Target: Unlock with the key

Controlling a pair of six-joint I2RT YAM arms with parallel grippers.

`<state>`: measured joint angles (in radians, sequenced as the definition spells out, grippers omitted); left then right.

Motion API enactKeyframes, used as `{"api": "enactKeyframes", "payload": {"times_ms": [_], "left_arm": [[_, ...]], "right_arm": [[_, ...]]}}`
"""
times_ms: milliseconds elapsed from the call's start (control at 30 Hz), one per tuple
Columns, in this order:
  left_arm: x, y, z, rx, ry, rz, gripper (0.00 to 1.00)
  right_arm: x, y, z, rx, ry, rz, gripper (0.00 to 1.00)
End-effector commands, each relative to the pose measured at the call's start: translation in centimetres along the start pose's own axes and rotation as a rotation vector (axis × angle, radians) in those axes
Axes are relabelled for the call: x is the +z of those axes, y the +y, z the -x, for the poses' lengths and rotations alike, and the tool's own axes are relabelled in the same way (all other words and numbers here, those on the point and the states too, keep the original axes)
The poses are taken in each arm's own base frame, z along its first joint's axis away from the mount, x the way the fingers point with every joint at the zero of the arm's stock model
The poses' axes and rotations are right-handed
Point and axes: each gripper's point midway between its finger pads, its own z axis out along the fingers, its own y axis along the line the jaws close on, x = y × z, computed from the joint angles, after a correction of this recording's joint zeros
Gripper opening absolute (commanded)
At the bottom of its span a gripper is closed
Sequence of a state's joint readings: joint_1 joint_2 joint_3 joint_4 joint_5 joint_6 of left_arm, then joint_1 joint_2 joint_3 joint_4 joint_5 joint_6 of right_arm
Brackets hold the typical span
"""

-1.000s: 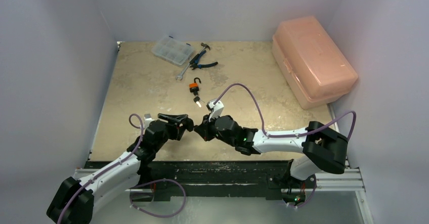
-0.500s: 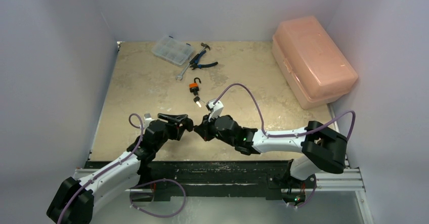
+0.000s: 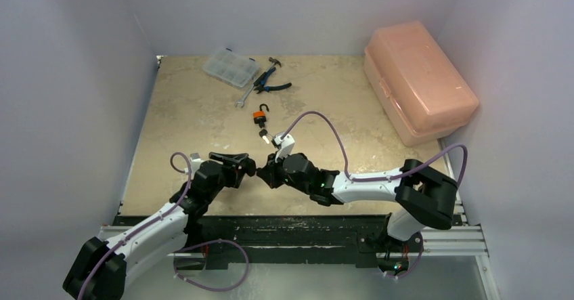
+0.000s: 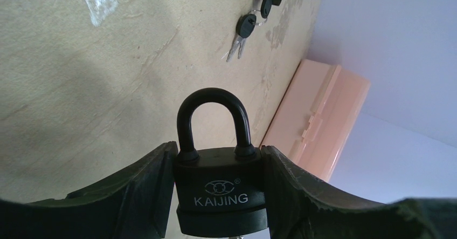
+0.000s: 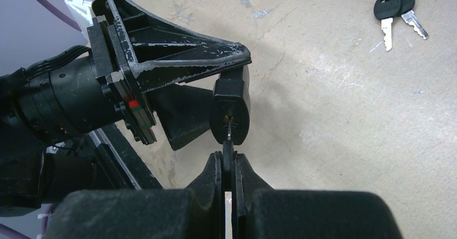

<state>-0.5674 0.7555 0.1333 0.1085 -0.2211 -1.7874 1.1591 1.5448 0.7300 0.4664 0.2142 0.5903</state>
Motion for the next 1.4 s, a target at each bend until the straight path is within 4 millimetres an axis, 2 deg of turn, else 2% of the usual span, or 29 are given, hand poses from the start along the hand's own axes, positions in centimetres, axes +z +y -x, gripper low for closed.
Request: {"api": "enactKeyframes", "payload": {"times_ms": [0,433,700,800,1167,1367], "left_arm": [[-1.5,-6.2,-2.6,-0.034,0.126,-0.193,0.00],[-1.4,-6.2,-2.5,-0.042,0.122,-0.202,0.00],[-1.3,-6.0,-2.6,-0.048,0.127,-0.203,0.00],[-1.3,-6.0,-2.5,-0.049,0.127,-0.206,0.00],[-1.4,-5.9,-2.6,-0.050,0.132,-0.206,0.00],[-1.3,-5.9,-2.8,-0.049,0.139,-0.205,0.00]], "right_arm": [[0.8,3.2,3.0,0.063,-0.063,0.082,0.00],[1.0,2.3,2.4,0.096,-0.046,0.030,0.00],[1.4,1.6,2.1,0.228,-0.024,-0.034,0.00],[1.6,1.5,1.9,0.226,-0.017,-0.040,0.00],[1.6,1.0,2.7,-0.066,-0.056,-0.005,0.00],[2.1,1.5,2.3,-0.186,-0.022,0.035,0.00]]}}
